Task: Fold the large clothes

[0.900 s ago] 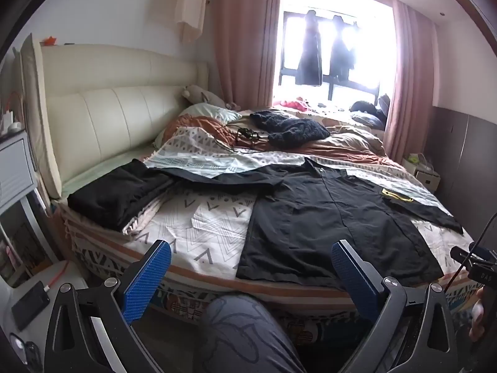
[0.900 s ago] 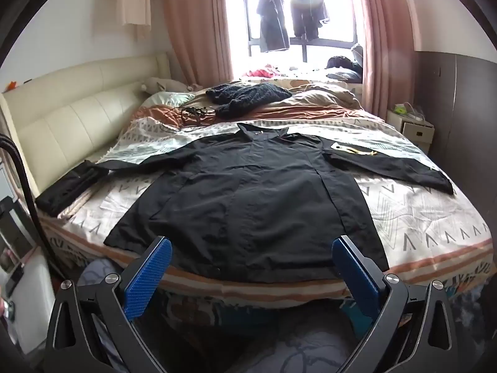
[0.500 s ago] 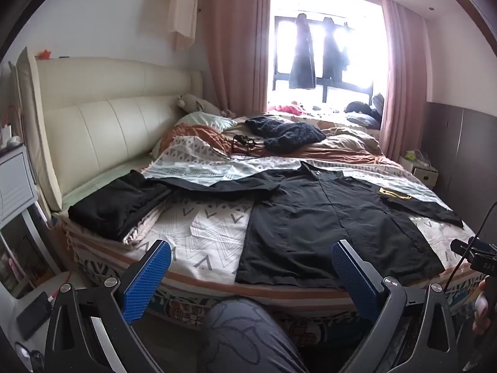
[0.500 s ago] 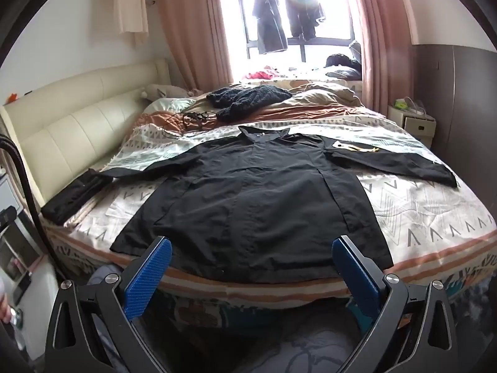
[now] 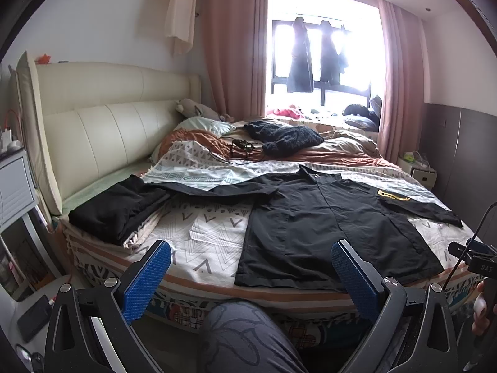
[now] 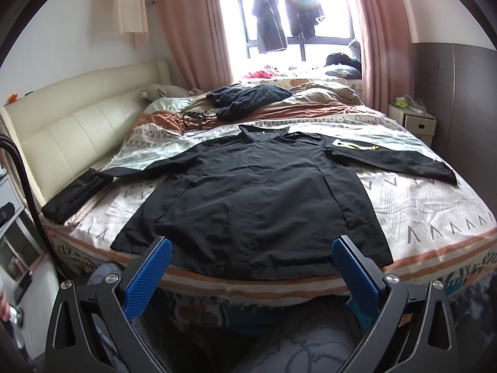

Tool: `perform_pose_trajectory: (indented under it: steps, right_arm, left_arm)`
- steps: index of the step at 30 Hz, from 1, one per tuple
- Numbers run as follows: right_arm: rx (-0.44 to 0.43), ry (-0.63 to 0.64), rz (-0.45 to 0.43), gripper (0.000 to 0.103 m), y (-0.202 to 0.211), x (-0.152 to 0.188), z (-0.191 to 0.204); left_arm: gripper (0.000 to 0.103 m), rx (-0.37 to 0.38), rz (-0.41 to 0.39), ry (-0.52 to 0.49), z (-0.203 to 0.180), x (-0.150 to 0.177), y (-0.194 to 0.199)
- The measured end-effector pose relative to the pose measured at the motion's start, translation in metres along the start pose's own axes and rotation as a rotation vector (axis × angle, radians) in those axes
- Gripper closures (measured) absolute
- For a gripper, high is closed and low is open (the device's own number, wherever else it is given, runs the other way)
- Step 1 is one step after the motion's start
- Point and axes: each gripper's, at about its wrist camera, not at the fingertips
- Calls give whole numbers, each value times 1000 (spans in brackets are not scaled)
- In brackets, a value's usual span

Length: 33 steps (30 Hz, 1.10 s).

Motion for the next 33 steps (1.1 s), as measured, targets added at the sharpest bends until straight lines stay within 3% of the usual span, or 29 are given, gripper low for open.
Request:
perform_pose_trajectory:
  steps: [33]
  right_arm:
    - [-6,-6,-29,0,3,0,2]
  left_arm:
    - [0,-9,-7,-2,3,0,2]
Point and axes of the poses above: each gripper's, at about its wrist camera, not at the fingertips, and y roughly against the way its jaws point, z to its left, x to its underside, and after that the axes turned 12 degrees about z, right-handed
